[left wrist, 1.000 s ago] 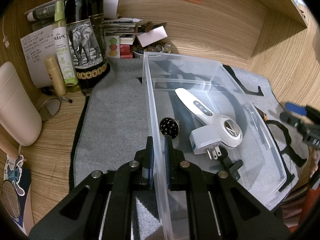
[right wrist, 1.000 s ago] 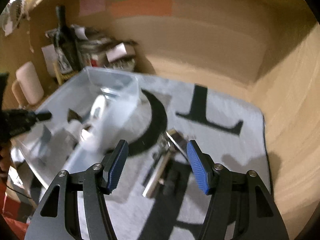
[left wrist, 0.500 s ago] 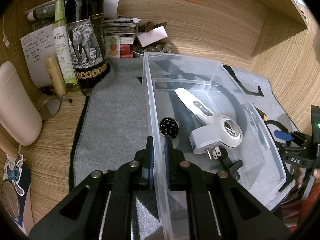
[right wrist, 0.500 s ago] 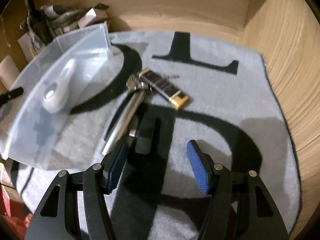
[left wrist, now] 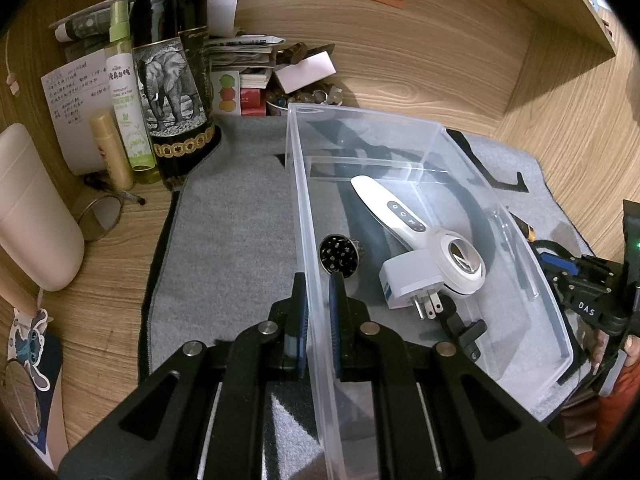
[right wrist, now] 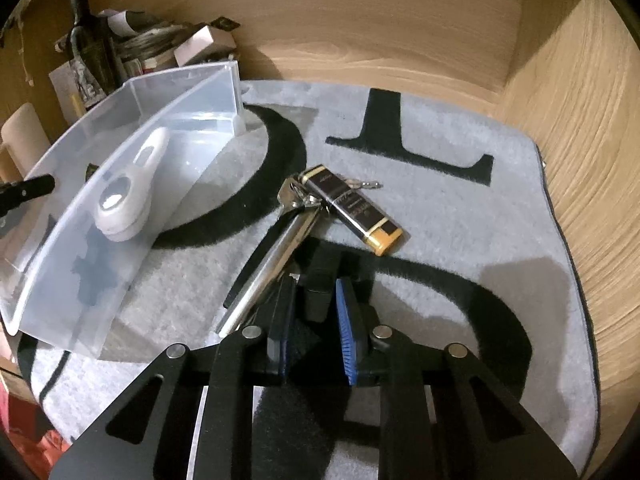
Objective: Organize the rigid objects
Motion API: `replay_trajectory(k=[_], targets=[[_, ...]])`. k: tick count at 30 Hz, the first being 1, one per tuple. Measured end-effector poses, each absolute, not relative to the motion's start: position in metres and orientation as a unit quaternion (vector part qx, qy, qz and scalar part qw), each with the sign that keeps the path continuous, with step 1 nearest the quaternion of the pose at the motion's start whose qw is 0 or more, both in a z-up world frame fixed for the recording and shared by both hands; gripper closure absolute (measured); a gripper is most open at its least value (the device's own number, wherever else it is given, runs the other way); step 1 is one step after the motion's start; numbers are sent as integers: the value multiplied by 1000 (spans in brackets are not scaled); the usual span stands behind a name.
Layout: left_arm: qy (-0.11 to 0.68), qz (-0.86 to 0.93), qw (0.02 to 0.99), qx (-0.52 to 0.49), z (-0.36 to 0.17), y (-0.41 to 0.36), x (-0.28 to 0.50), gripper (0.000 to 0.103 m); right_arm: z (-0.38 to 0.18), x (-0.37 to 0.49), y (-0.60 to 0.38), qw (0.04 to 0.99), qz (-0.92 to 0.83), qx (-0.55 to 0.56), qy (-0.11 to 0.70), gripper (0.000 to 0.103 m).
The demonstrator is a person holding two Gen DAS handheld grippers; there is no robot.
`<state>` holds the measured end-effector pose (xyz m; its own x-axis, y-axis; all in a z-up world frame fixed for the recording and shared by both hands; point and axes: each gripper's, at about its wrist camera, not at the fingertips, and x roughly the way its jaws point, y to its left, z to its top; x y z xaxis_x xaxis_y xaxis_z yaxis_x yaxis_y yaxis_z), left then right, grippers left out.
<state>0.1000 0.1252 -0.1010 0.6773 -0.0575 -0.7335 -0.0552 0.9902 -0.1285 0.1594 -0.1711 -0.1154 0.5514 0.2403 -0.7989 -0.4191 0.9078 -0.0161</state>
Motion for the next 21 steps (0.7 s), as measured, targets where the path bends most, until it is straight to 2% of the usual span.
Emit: replay_trajectory(k=[21], targets=[[402,-2,913,-72,-101,127,100,94,-38,145,-132,907,243,-107,327,85]])
